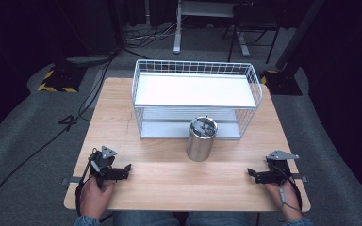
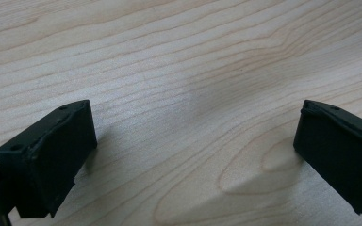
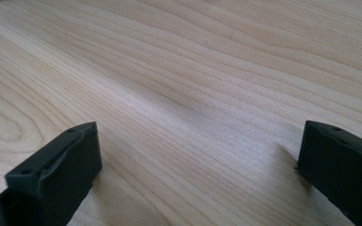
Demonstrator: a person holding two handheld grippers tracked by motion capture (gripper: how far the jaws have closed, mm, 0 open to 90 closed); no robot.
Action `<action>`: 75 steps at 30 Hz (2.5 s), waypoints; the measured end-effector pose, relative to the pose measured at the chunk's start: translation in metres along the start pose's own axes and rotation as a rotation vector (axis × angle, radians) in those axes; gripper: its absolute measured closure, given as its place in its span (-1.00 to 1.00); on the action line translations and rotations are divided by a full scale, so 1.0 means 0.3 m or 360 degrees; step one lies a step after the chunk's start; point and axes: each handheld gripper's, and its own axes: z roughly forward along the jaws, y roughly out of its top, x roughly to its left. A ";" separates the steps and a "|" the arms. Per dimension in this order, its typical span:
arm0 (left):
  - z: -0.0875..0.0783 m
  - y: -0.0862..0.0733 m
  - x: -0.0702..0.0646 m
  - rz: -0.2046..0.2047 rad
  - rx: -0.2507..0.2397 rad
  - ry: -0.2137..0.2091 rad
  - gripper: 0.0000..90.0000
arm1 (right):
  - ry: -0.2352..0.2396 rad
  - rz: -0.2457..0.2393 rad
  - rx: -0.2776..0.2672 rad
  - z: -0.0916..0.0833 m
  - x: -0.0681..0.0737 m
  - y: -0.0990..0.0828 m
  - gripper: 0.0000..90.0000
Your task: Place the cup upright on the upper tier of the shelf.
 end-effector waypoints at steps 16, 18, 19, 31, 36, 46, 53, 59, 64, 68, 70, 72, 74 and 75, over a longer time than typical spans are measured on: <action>0.000 0.000 0.000 0.0000 0.0000 0.0000 -0.99 | 0.0000 0.0001 0.0000 0.000 0.000 0.000 -1.00; 0.000 0.000 0.000 0.0000 0.0000 0.0000 -0.99 | -0.0001 0.0002 0.0001 0.000 0.000 0.000 -0.99; 0.000 0.000 0.000 0.0001 0.0000 -0.0001 -0.99 | -0.0001 0.0002 0.0001 0.000 0.000 0.000 -1.00; 0.000 0.000 0.000 0.0001 0.0001 0.0000 -0.99 | 0.0011 0.0010 -0.0011 -0.005 -0.003 0.007 -0.99; 0.000 0.000 0.000 0.0001 0.0001 0.0000 -0.99 | 0.0035 -0.0003 -0.0064 -0.038 0.006 0.038 -1.00; 0.000 0.000 0.000 0.0001 0.0001 -0.0001 -0.99 | 0.0084 -0.0011 -0.0183 -0.089 0.023 0.092 -1.00; 0.000 0.000 0.000 0.0001 0.0001 0.0000 -0.99 | 0.0156 -0.0005 -0.0321 -0.119 0.055 0.139 -1.00; 0.000 0.000 0.000 0.0001 0.0001 0.0000 -0.99 | 0.0192 -0.0012 -0.0397 -0.141 0.081 0.181 -1.00; 0.000 0.000 0.000 0.0001 0.0001 0.0000 -0.99 | 0.0201 -0.0020 -0.0432 -0.158 0.099 0.210 -1.00; 0.000 0.000 0.000 0.0001 0.0001 0.0000 -0.99 | 0.0206 -0.0033 -0.0446 -0.167 0.108 0.229 -1.00; 0.000 0.000 0.000 0.0001 0.0000 0.0000 -0.99 | 0.0208 -0.0034 -0.0449 -0.167 0.109 0.232 -1.00; 0.000 0.000 0.000 0.0001 0.0001 0.0000 -0.99 | 0.0210 -0.0040 -0.0451 -0.168 0.114 0.243 -1.00; 0.000 0.000 0.000 0.0000 0.0001 0.0000 -0.99 | 0.0216 -0.0039 -0.0452 -0.166 0.116 0.247 -1.00; 0.000 0.000 0.000 0.0001 0.0001 0.0000 -0.99 | 0.0220 -0.0043 -0.0451 -0.162 0.121 0.256 -1.00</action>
